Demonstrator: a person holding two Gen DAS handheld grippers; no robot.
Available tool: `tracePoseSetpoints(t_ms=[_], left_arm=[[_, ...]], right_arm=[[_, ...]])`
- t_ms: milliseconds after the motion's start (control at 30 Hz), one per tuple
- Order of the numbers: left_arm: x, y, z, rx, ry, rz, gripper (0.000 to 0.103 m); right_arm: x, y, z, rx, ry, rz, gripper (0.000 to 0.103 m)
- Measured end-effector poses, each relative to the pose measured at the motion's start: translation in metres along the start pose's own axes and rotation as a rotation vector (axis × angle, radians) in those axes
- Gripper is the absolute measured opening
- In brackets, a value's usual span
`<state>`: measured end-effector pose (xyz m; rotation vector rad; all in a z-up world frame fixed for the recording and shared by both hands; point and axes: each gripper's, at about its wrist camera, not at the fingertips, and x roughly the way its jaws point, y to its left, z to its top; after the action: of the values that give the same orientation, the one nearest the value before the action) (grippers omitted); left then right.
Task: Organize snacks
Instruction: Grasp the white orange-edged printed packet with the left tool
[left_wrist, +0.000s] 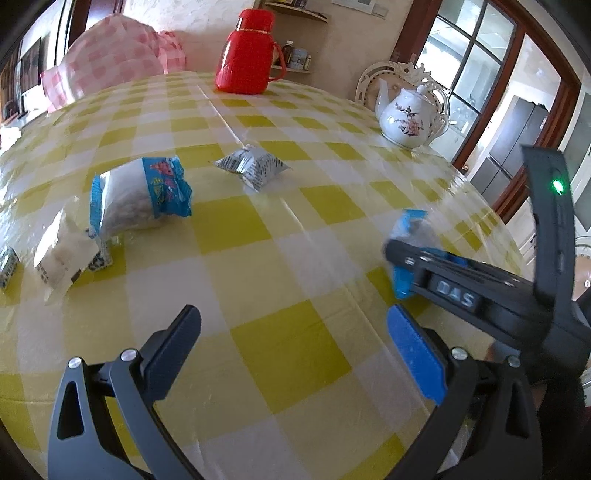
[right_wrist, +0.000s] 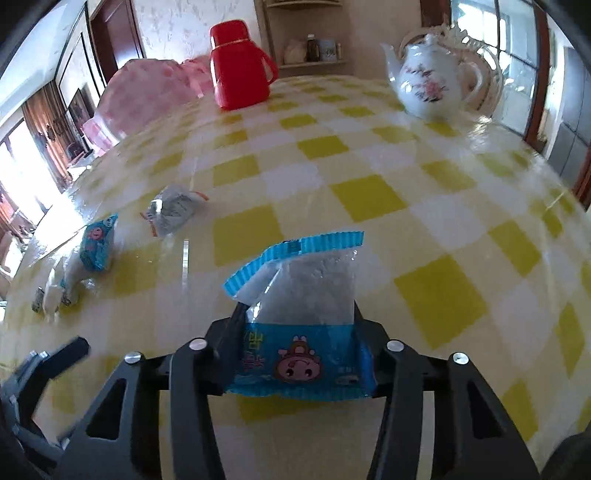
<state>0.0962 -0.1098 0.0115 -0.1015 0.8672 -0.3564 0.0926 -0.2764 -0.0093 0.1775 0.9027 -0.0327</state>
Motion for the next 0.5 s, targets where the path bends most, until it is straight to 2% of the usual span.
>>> tracePoseSetpoints(t_ms=[133,267,367,500], left_arm=[[0.013,-0.015,0.03,0.063,-0.029,0.091,0.101],[0.048,-0.026,0.078,0.128,-0.015,0.199,0.101],[0.072,-0.021,0.105,0.155,0.027,0.2,0.101],[0.107,-0.011,0.12,0.292,0.126,0.181,0.101]], right_arm=[[-0.025,-0.017,-0.005,0.039,-0.04,0.023,0.049],[-0.033,-0.027,-0.003,0.073,-0.054,0.058,0.049],[-0.032,-0.029,-0.001,0.071,-0.039,0.066,0.049],[-0.039,-0.034,0.003,0.08,-0.049,0.081,0.049]])
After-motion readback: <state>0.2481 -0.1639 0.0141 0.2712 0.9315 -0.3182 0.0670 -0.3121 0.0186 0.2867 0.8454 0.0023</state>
